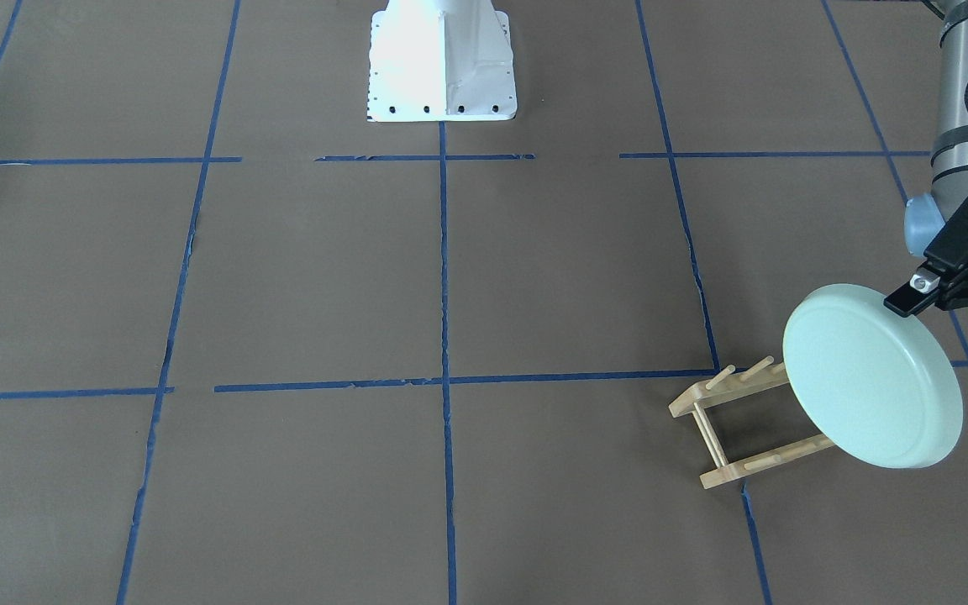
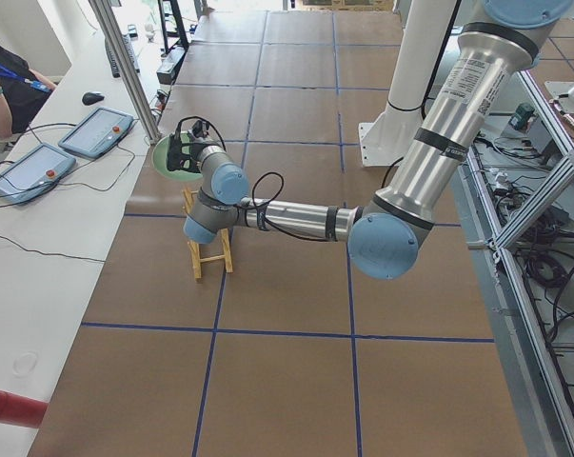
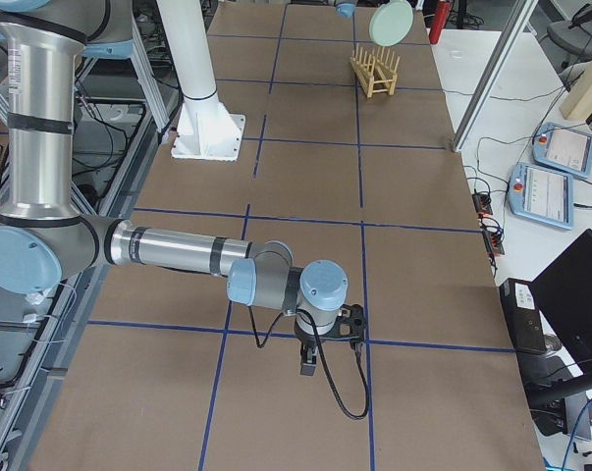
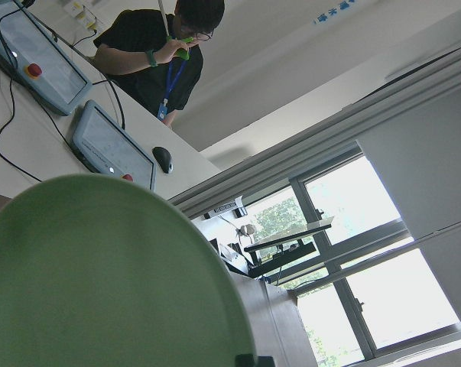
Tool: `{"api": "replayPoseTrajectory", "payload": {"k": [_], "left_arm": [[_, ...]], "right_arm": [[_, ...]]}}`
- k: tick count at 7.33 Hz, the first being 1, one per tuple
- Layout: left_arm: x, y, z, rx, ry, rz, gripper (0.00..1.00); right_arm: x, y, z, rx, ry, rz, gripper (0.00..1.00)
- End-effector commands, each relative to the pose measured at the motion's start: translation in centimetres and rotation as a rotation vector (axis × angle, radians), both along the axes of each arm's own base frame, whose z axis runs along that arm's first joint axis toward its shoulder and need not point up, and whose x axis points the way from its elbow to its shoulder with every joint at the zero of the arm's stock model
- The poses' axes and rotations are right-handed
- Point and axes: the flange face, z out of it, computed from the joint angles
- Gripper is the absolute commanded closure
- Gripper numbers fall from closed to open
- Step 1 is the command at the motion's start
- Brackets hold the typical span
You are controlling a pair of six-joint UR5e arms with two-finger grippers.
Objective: Place plate on rack
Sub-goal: 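Lower the upright plate between the rack pegs with the left gripper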
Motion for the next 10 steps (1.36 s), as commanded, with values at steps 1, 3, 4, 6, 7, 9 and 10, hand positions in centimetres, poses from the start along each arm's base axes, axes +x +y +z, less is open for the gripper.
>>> {"api": "replayPoseTrajectory", "payload": {"k": [1,3,4,6,7,9,10], "left_arm": [[1.7,0.1,0.0,-0.006,0.006,0.014,1.0],[2.1,-0.2,0.4,-0.012,-0.002,0.015,1.0],[2.4,-0.3,0.8,-0.022,-0.006,0.018,1.0],[3.1,-0.3,1.3,-0.033,-0.01,0.029,1.0],[3.7,-0.3,1.7,-0.04,-0.013,0.038,1.0],[5.1,0.0,1.8,-0.045,-0.008,0.049,1.0],[5.6,0.0,2.5,-0.061,-0.011,0.05,1.0]], "right_arm": [[0.0,0.0,0.0,0.001,0.0,0.0,0.0],[0.0,0.0,0.0,0.0,0.0,0.0,0.0],[0.0,0.0,0.0,0.001,0.0,0.0,0.0],[0.0,0.0,0.0,0.001,0.0,0.0,0.0],[0.0,0.0,0.0,0.001,0.0,0.0,0.0],[0.0,0.0,0.0,0.0,0.0,0.0,0.0],[0.0,0.0,0.0,0.001,0.0,0.0,0.0]]}}
